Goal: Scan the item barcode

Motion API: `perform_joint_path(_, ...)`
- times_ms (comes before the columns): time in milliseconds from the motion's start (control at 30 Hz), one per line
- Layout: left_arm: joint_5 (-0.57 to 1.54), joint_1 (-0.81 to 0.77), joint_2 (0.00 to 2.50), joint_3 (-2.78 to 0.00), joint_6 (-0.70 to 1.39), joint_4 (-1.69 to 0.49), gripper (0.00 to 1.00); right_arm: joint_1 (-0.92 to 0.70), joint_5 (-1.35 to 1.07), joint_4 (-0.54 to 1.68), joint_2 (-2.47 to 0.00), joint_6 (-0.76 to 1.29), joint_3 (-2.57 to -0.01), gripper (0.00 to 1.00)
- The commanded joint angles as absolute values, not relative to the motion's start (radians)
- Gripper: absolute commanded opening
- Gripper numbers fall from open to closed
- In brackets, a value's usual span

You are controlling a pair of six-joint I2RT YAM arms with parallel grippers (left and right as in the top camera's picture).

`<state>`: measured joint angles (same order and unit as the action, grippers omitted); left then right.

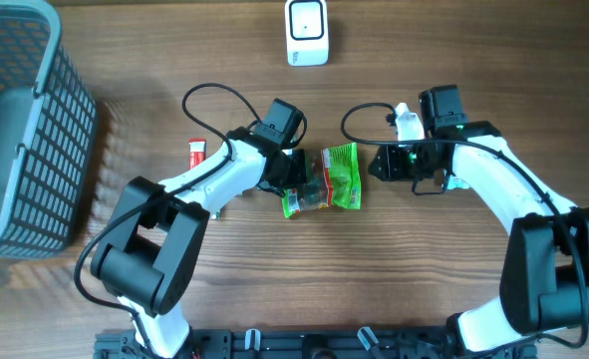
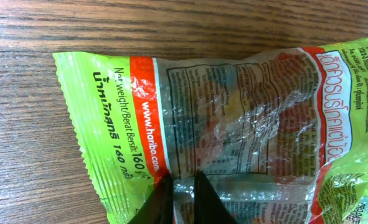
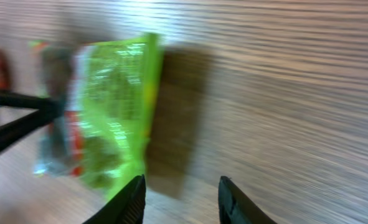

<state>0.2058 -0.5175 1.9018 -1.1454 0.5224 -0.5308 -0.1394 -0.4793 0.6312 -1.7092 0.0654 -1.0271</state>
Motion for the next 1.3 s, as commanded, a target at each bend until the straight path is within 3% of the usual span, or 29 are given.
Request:
perform_joint_path(0,0.117,-0.513,1.967,-1.124,0.532,-0.530,0.11,-0.173,-0.574,0.620,-1.700,0.056,-1.021,0.40)
perform_joint_path(133,0.117,-0.513,1.967,-1.124,0.532,-0.530,0.13,-0.213,-0.480,0.513,-1.705,0.097,-0.961,0.35)
perform_joint_path(300,0.118,-0.513,1.967,-1.124,0.532,-0.530,0.14,-0.216,-0.404,0.366,-1.705,0.186,-0.874,0.42)
perform_joint_path(433,0.118,-0.513,1.967,-1.124,0.532,-0.530,0.14,-0.223,-0.484,0.334,-1.705,0.186,-0.853,0.29)
perform_joint_path(567,0.117,-0.513,1.967,-1.124,0.532,-0.530,0.14,-0.226,-0.533,0.331,-1.705,0.187,-0.845,0.27)
perform_joint_path(767,0.117,-0.513,1.967,-1.124,0.532,-0.530,0.14,-0.226,-0.533,0.236,-1.705,0.195,-0.780,0.37)
perform_joint_path(800,0.118,-0.513,1.967,-1.124,0.532,-0.529,0.14,-0.226,-0.537,0.224,-1.705,0.208,-0.776,0.33)
perform_joint_path(833,0.117,-0.513,1.967,-1.124,0.532,-0.529,0.14,-0.226,-0.543,0.214,-1.705,0.213,-0.776,0.13)
perform_joint_path(867,0.117,-0.513,1.967,-1.124,0.532,-0.527,0.14,-0.226,-0.554,0.202,-1.705,0.214,-0.776,0.04)
perform_joint_path(1267,0.117,-0.513,1.967,-1.124,0.532,-0.526,0.13,-0.055,-0.580,0.334,-1.560,0.091,-0.781,0.04)
